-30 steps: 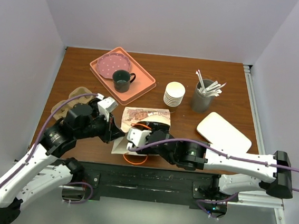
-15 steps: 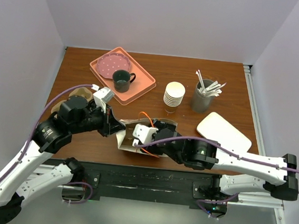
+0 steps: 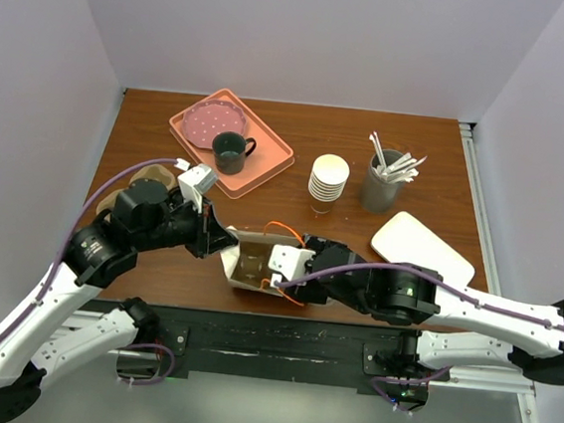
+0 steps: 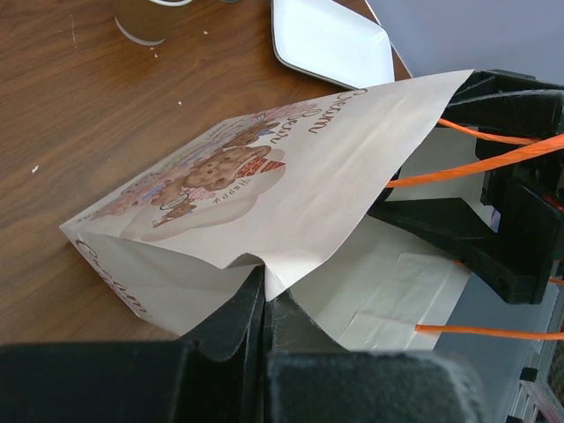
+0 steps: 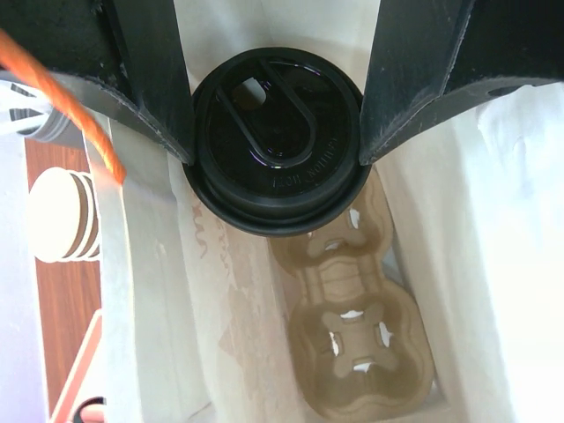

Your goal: Pack the takeout coffee

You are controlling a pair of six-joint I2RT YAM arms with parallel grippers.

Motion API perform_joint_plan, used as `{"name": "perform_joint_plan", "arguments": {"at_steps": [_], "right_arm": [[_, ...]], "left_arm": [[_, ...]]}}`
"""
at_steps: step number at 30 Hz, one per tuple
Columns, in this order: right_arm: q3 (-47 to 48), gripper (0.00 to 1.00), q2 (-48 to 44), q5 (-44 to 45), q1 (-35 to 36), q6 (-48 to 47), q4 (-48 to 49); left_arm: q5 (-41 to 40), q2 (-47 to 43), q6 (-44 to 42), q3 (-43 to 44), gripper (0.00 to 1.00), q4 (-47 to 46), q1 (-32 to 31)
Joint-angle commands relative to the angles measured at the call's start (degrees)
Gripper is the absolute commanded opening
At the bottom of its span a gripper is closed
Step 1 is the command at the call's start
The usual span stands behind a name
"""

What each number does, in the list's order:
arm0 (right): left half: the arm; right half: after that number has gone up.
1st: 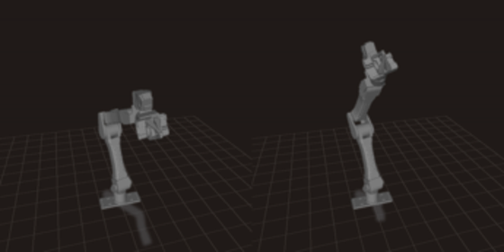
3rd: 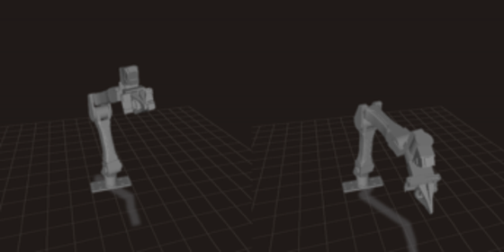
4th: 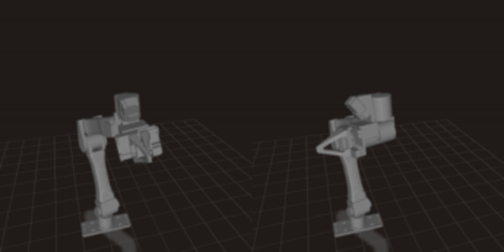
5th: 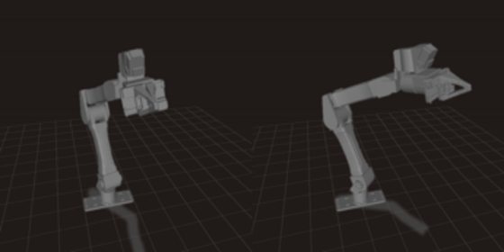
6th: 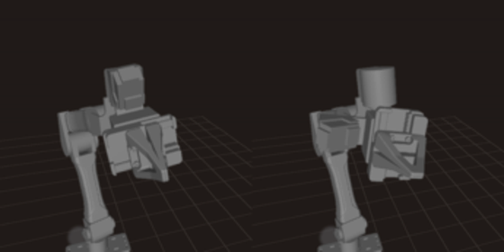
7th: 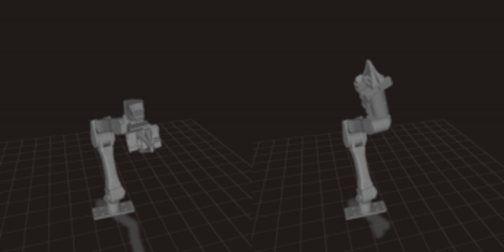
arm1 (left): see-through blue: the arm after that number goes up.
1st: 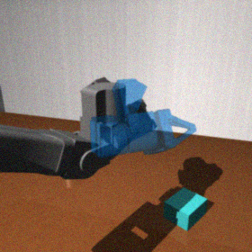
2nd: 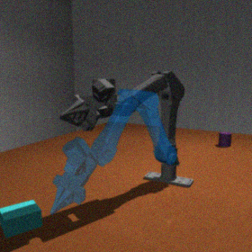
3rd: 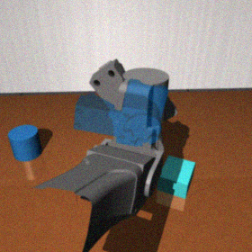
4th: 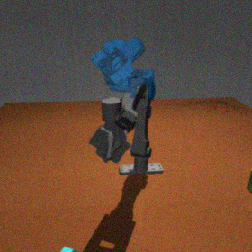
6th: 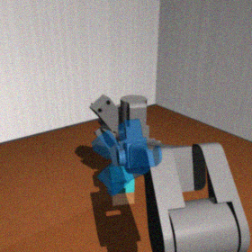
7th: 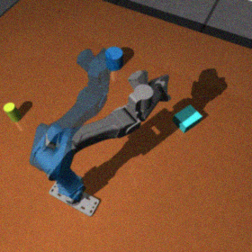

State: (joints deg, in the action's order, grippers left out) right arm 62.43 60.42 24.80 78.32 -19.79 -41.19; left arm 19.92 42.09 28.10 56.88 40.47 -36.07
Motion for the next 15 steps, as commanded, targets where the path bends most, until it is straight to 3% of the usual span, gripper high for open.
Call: {"name": "perform_joint_plan", "arguments": {"at_steps": [1,15], "right_arm": [[1.9,0.17,-1.0,-2.7,-0.2,-2.4,-6.5],[3.6,0.16,-4.0,-0.4,0.0,-0.2,-5.7]], "left_arm": [[0.1,-1.5,-0.4,0.3,0.0,-0.4,-0.1],[0.5,-1.5,0.1,-0.5,0.0,-0.5,-0.1]]}}
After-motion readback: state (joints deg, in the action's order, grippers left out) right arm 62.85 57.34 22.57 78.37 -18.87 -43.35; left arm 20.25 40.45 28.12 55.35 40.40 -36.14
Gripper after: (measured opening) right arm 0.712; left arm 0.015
